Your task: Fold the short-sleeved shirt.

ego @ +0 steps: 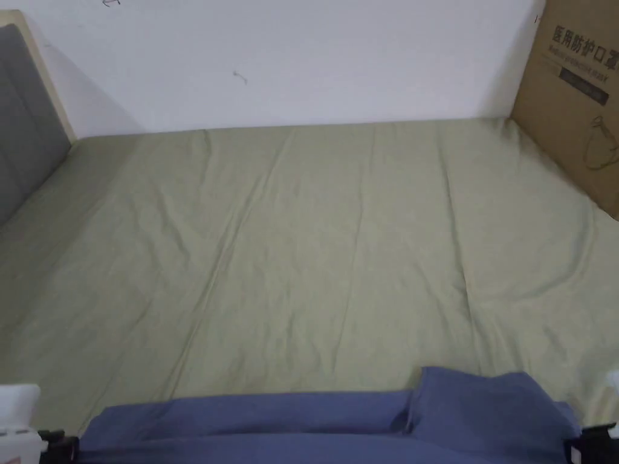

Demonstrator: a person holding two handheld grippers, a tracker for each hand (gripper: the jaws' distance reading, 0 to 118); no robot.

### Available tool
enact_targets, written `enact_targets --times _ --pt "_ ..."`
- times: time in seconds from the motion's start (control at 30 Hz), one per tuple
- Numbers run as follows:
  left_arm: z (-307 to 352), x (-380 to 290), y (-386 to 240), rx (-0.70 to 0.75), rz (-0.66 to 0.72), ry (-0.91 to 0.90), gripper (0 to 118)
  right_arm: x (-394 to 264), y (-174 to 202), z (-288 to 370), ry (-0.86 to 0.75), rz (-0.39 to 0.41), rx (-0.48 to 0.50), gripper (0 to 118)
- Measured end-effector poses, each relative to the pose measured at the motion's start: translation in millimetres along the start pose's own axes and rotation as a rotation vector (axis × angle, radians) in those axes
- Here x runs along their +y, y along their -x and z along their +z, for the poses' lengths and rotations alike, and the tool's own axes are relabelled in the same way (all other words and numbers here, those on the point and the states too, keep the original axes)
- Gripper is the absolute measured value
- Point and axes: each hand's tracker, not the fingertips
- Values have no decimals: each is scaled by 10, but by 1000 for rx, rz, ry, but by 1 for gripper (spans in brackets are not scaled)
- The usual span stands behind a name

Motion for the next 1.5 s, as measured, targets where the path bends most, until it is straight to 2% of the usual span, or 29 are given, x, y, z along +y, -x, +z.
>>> enact_targets --times 0.2,0.23,0.27,0.3,0.33,0.37,0.47,0.53,0.57,0.6,0.63,0.67,0.7,0.73,0.77,0.8,0.87,0.93,0.97,1.03,1.07,1.1,1.17,1.2,1.23,1.4,1.5 --pt "-122 -272 151 -9 18 13 6 -318 -29 -125 29 -21 -18 2" --pt "-127 -278 155 -11 19 12 17 -325 -15 -125 14 -21 -11 2" --pt "-123 -282 152 -11 16 13 37 -316 7 -119 11 -19 -18 9" --pt "-105 -293 168 -16 18 6 62 -309 33 -108 9 -16 -41 28" --pt "-79 -297 160 -36 29 -2 97 -305 50 -102 6 -15 -54 63" --pt "-52 -299 163 -64 50 -9 112 -306 71 -81 -12 -15 -59 79" --pt "104 -301 146 -75 108 -55 110 -234 195 29 -78 -32 -61 80" --pt "171 -298 147 -94 132 -72 105 -169 328 87 -116 16 -64 81" --pt "209 -306 139 -103 140 -88 93 -146 417 112 -140 42 -59 80" --pt "275 -315 75 -115 153 -102 71 -125 509 132 -164 55 -35 78" --pt "282 -332 54 -114 160 -104 31 -112 596 138 -189 59 -14 62" --pt "266 -365 37 -108 171 -115 7 -108 692 134 -235 55 -7 36" --pt "230 -401 22 -106 184 -123 3 -108 776 114 -285 45 -11 9" --pt "209 -430 25 -115 202 -127 1 -133 885 65 -346 14 -30 4" --pt "191 -458 32 -137 220 -113 0 -139 993 -2 -368 0 -39 4" --pt "174 -486 43 -166 243 -103 0 -110 1035 -106 -328 24 -18 3" --pt "181 -531 39 -164 267 -110 0 -122 1193 -228 -327 20 44 3" --pt "188 -550 73 -158 273 -107 0 -88 1344 -346 -284 64 90 3" --pt "194 -558 121 -152 291 -117 0 -78 1417 -388 -295 72 80 3" --pt "169 -551 305 -205 353 -106 0 -47 1547 -462 -279 136 76 3" --pt "167 -560 376 -226 394 -104 0 -32 1633 -476 -284 135 73 3" --pt "158 -576 442 -241 431 -114 9 -14 1682 -498 -282 142 79 3" --pt "84 -601 563 -301 504 -104 67 19 1760 -551 -273 152 102 3" --pt "45 -618 612 -323 540 -103 85 19 1843 -549 -267 156 111 3" --pt "2 -637 655 -343 575 -112 96 26 1890 -572 -259 164 116 3" --pt "-432 -728 865 -425 721 -59 110 23 2116 -690 -219 213 136 3" --pt "-690 -756 851 -473 751 26 111 18 2216 -740 -192 242 134 3"
